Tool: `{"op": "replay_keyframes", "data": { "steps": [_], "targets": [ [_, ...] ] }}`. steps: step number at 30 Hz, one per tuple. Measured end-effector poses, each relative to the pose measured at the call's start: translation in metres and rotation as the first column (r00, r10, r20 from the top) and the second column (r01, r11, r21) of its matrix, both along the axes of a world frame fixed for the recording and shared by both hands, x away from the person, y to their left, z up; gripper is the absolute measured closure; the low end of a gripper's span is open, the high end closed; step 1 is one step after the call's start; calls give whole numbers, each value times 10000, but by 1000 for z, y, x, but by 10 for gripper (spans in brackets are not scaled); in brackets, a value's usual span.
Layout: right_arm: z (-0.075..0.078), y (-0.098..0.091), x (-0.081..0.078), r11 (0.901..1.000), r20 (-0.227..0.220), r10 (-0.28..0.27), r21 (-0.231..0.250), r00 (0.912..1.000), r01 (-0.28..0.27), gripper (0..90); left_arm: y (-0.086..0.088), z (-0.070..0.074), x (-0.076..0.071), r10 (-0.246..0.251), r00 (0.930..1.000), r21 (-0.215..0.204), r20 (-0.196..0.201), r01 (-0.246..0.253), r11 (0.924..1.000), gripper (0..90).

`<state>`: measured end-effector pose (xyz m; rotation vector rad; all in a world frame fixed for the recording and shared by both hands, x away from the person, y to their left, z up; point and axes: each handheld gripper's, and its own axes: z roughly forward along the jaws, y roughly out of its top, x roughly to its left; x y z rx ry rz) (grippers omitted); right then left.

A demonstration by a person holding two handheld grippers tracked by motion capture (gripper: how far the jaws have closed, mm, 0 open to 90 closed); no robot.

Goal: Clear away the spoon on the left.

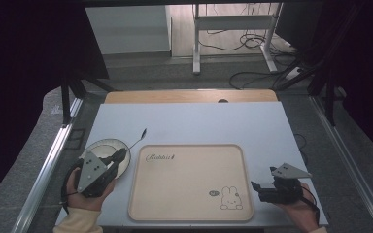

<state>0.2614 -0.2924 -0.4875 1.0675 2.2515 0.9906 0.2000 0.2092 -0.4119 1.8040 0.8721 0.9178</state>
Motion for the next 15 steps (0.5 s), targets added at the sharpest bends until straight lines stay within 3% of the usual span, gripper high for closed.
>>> {"op": "replay_keyframes", "data": {
  "steps": [15],
  "targets": [
    [0,0,0,10000,25,-3,-4,10000,3,145,-14,-11,3,-357,9987,296,-374,368,9989,899]
  ]
}}
